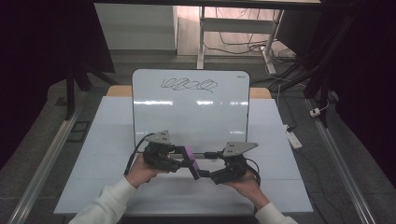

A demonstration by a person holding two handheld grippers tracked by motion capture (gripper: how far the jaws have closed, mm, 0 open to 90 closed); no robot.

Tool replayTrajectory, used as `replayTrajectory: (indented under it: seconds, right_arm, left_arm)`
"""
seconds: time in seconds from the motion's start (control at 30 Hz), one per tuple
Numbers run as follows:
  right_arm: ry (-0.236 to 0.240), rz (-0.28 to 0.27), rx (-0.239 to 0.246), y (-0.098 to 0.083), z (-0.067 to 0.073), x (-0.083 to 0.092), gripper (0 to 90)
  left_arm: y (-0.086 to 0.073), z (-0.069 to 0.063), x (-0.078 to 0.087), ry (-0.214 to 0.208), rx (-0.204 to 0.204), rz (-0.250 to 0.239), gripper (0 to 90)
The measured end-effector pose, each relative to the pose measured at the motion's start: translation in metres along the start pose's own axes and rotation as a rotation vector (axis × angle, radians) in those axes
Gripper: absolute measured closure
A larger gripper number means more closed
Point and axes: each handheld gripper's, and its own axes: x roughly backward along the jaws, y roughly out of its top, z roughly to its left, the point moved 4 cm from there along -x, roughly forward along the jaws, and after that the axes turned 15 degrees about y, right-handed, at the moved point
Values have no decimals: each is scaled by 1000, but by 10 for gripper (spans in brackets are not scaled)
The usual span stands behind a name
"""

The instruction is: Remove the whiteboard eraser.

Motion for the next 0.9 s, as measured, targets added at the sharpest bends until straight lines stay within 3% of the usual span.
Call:
replayTrajectory:
  seconds: [0.13,0.23,0.57,0.67,0.9]
  right_arm:
    - [55,36,-5,-2,1,-6,269]
    - [77,45,-5,-3,2,-8,271]
    - [234,68,-24,-6,9,-17,355]
    - [231,79,-18,-7,9,-19,374]
    - [218,71,-18,-5,9,-18,381]
  left_arm:
    - [0,-9,-2,-47,-51,6,401]
    - [0,-12,-3,-64,-68,7,401]
    - [0,-22,-2,-159,-137,3,401]
    - [-1,-23,-2,-160,-154,10,401]
    - [-1,-21,-2,-164,-137,-2,399]
